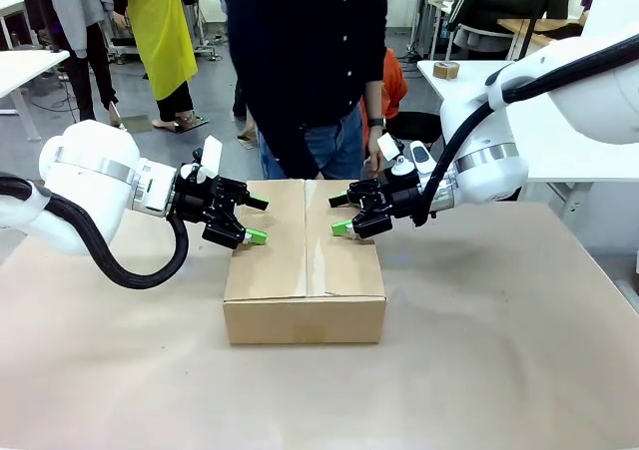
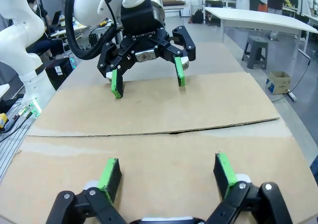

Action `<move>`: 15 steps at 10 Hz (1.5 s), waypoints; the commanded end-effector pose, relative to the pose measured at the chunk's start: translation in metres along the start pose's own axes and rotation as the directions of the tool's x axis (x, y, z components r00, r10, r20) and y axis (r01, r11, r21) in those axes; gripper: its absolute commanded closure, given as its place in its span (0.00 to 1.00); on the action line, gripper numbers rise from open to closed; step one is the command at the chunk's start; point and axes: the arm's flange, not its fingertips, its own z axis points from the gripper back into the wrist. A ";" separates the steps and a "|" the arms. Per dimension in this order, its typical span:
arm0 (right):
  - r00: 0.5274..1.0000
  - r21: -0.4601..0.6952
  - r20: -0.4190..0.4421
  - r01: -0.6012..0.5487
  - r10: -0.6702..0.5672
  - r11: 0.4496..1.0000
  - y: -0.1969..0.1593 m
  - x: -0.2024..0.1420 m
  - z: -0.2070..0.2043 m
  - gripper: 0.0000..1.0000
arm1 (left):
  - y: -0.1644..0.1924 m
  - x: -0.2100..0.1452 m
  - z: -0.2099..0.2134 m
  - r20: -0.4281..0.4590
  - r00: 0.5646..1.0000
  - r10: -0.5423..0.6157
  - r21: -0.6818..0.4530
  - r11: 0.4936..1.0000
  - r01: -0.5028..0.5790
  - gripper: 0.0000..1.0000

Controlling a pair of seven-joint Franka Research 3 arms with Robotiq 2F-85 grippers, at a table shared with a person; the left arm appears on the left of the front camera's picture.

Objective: Pack the gift set into the box.
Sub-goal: Press and hold the closed box until the human finishes sealing it.

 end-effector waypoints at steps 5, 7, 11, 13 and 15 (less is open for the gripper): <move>1.000 -0.003 -0.002 0.002 -0.002 1.000 0.001 -0.003 -0.001 0.00 | -0.001 -0.001 -0.002 -0.008 1.000 -0.001 0.002 1.000 0.001 0.00; 1.000 -0.003 -0.002 0.002 -0.002 1.000 0.001 -0.003 -0.001 0.00 | -0.001 -0.001 -0.002 -0.008 1.000 -0.001 0.002 1.000 0.001 0.00; 1.000 -0.003 -0.002 0.002 -0.002 1.000 0.001 -0.003 -0.001 0.00 | -0.001 -0.001 -0.002 -0.008 1.000 -0.001 0.002 1.000 0.001 0.00; 1.000 -0.003 -0.002 0.002 -0.002 1.000 0.001 -0.003 -0.001 0.00 | -0.001 -0.001 -0.002 -0.008 1.000 -0.001 0.002 1.000 0.001 0.00; 1.000 -0.003 -0.002 0.002 -0.002 1.000 0.001 -0.003 -0.001 0.00 | -0.001 -0.001 -0.002 -0.008 1.000 -0.001 0.002 1.000 0.001 0.00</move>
